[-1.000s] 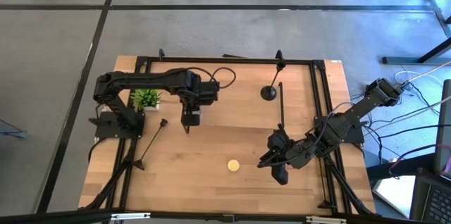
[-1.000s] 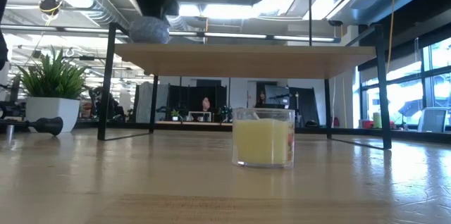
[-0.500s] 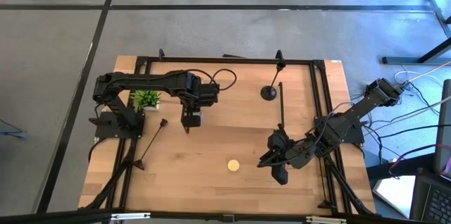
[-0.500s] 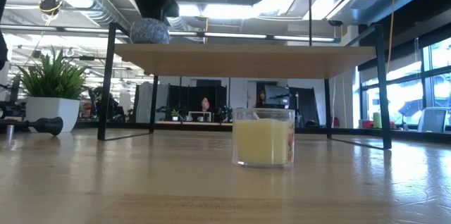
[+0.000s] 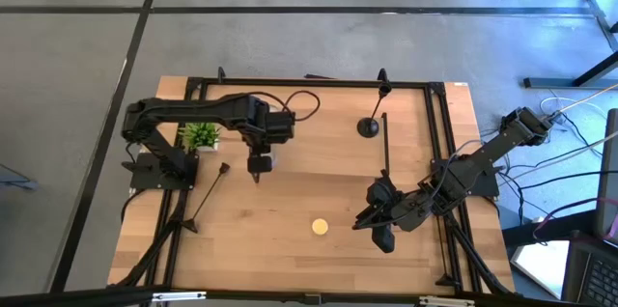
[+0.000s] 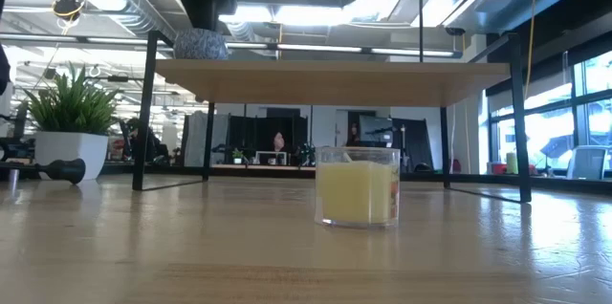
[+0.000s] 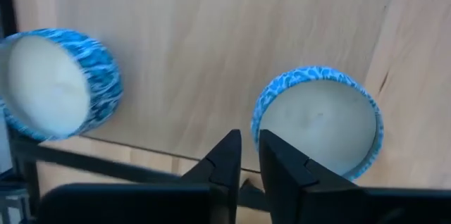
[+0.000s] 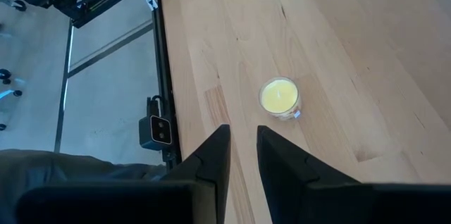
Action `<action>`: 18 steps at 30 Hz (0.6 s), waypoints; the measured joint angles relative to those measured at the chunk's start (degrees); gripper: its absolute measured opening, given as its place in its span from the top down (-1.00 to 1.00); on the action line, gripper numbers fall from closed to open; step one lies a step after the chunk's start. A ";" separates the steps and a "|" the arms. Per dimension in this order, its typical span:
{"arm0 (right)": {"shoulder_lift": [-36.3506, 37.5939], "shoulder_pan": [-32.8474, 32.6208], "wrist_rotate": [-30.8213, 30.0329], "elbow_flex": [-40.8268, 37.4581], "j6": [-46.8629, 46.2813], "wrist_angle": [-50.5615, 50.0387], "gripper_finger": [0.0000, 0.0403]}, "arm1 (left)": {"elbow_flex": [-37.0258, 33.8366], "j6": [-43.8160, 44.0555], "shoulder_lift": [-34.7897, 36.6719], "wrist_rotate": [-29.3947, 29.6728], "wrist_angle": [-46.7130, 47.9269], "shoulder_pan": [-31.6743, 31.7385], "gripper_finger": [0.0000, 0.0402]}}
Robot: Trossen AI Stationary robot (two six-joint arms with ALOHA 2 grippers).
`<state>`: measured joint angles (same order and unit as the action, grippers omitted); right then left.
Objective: Pick & Place candle stick holders
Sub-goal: Put the blue scented candle on the shelf
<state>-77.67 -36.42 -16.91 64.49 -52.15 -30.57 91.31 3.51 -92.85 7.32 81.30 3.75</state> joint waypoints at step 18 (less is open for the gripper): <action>0.00 0.01 -0.02 0.00 0.12 0.15 0.64 | 5.17 9.03 6.52 -0.99 -4.49 -0.78 0.59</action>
<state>-77.67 -36.40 -16.93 64.49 -52.03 -30.41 96.48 12.55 -86.33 6.33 76.80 2.96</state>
